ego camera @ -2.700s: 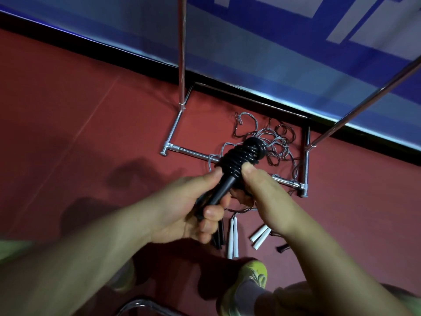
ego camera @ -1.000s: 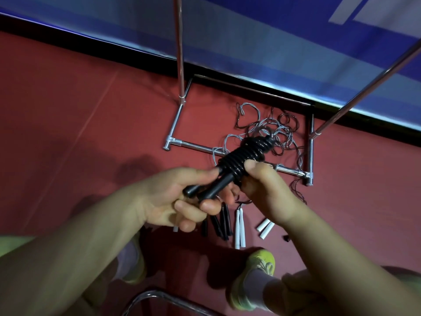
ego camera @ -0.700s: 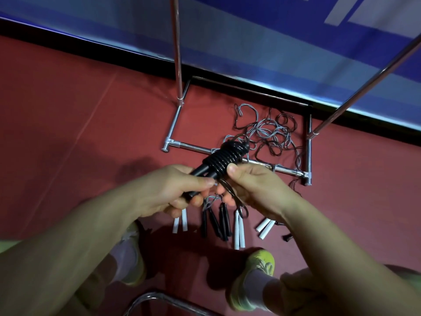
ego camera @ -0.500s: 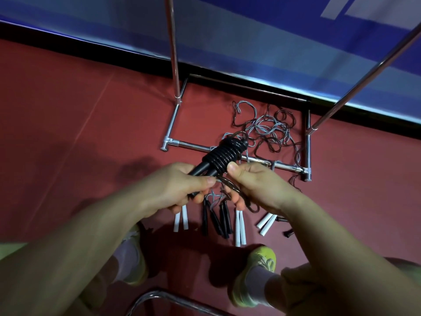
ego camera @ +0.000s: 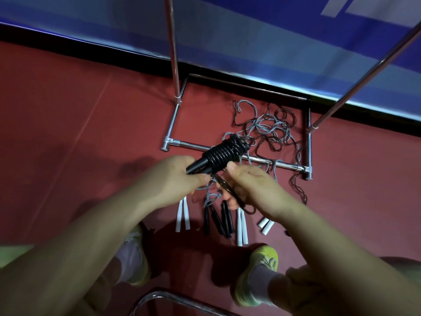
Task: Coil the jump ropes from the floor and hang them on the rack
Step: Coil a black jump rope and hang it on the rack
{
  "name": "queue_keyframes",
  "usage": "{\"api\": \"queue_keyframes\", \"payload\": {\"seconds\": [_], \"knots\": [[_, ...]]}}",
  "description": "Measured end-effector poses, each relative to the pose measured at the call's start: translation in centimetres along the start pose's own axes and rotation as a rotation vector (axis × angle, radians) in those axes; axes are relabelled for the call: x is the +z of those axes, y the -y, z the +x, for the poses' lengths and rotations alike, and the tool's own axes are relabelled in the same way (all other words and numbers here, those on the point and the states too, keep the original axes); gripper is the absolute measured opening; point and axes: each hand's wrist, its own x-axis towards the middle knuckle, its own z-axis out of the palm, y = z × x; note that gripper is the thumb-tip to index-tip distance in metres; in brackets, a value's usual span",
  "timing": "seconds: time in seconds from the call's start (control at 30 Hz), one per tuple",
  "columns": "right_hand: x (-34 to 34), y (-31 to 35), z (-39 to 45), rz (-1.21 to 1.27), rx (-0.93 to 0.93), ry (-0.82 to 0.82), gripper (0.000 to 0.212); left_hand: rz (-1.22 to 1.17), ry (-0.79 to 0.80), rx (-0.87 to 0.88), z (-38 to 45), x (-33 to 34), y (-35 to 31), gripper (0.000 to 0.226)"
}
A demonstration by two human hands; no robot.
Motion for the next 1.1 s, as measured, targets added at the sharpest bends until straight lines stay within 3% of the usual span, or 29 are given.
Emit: {"api": "queue_keyframes", "payload": {"seconds": [0.13, 0.4, 0.53, 0.7, 0.8, 0.9, 0.97, 1.03, 1.1], "knots": [[0.1, 0.1, 0.1, 0.033, 0.108, -0.01, 0.073, 0.164, 0.002, -0.016, -0.3, 0.3, 0.1, 0.026], [0.6, -0.9, 0.4, 0.087, 0.285, -0.056, 0.091, 0.533, 0.096, 0.14, -1.7, 2.4, -0.7, 0.024], [0.7, -0.8, 0.5, 0.097, 0.219, -0.073, 0.063, 0.465, 0.15, 0.079, -2.0, 2.5, -0.8, 0.036], [0.4, -0.9, 0.6, 0.151, 0.02, -0.096, 0.063, 0.145, 0.198, 0.008, -1.3, 1.4, -1.2, 0.028], [0.0, -0.7, 0.5, 0.22, -0.037, -0.068, 0.057, -0.328, 0.232, 0.017, -1.1, 0.9, -1.5, 0.017], [-0.1, -0.2, 0.2, 0.344, -0.134, 0.104, 0.039, -0.72, 0.401, -0.069, -1.5, 0.4, -1.8, 0.024], [0.0, 0.2, -0.1, 0.378, -0.189, 0.227, 0.05, -0.901, 0.6, -0.115, -1.6, 0.3, -1.5, 0.037], [-0.2, 0.5, -0.1, 0.351, -0.192, 0.263, 0.064, -1.018, 0.682, -0.142, -1.8, 0.5, -1.2, 0.044], [-0.6, 0.4, 0.0, 0.256, -0.194, 0.225, 0.051, -1.0, 0.627, -0.139, -1.8, 0.8, -1.2, 0.036]]}}
